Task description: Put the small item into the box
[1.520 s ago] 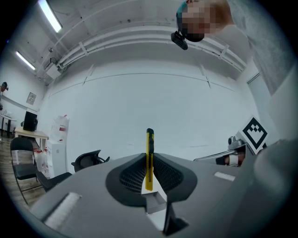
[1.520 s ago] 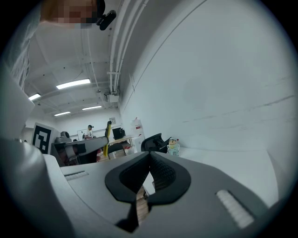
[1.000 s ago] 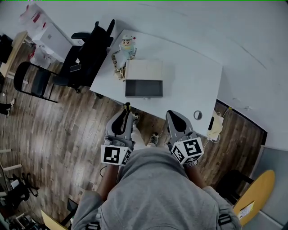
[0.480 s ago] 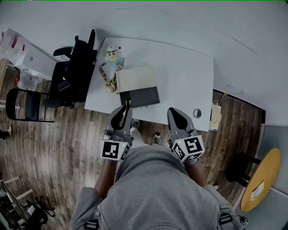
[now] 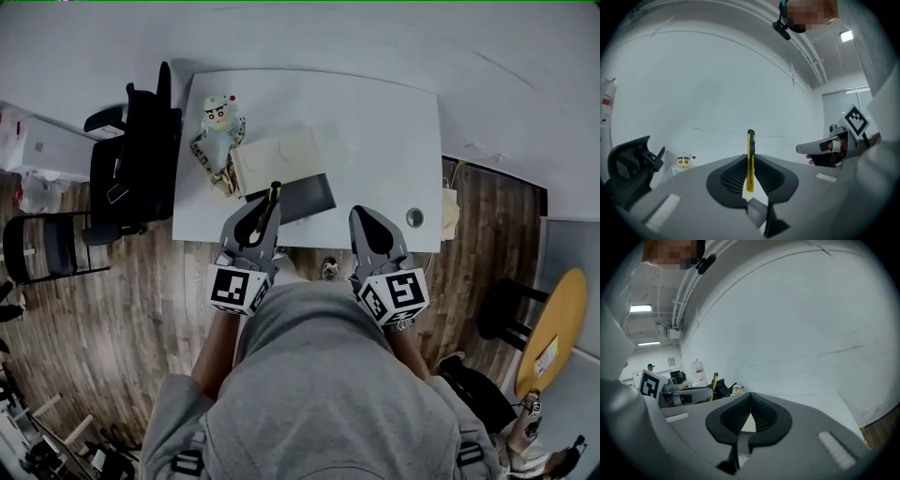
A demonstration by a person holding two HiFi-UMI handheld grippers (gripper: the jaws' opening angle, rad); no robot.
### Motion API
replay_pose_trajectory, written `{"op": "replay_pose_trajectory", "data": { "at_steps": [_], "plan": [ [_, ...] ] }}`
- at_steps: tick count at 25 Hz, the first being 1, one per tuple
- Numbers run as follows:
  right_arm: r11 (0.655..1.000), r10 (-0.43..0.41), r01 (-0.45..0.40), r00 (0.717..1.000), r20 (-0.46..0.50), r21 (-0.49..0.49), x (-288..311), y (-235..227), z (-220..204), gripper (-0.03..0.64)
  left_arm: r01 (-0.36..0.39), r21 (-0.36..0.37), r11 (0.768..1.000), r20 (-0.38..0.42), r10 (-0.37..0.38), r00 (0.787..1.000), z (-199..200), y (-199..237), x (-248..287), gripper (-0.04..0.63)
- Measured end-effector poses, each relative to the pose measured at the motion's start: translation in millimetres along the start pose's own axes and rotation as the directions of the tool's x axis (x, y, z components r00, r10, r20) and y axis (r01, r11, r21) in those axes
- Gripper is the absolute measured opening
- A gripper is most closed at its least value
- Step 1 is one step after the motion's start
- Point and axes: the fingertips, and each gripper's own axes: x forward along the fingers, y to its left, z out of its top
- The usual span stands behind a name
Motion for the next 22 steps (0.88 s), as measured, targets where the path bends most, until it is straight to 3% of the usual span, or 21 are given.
{"op": "replay_pose_trajectory", "data": {
  "at_steps": [6,10,15,22],
  "plan": [
    [0.996,-0.088,0.088,0.996,0.003,0.014,0.0,0.9,0.9,0.017,0.108,-0.015,0.994,-0.085,-0.109,0.99,-26.8,7.9,20.0,0.048],
    [0.985,-0.167,0.166,0.986,0.012,0.046,-4.6,1.2,-8.0,0.017,0.195,-0.023,0.981,-0.155,-0.196,0.968,-50.4,6.9,32.8,0.048],
    [0.968,-0.242,0.242,0.97,-0.005,0.063,-12.9,-3.8,-14.7,0.015,0.303,-0.028,0.952,-0.232,-0.301,0.925,-78.0,-6.9,47.1,0.049],
    [0.936,-0.338,0.338,0.941,-0.019,0.095,-25.5,-14.9,-21.9,0.017,0.393,-0.072,0.917,-0.364,-0.391,0.845,-127.0,-17.7,62.6,0.049]
  ]
}}
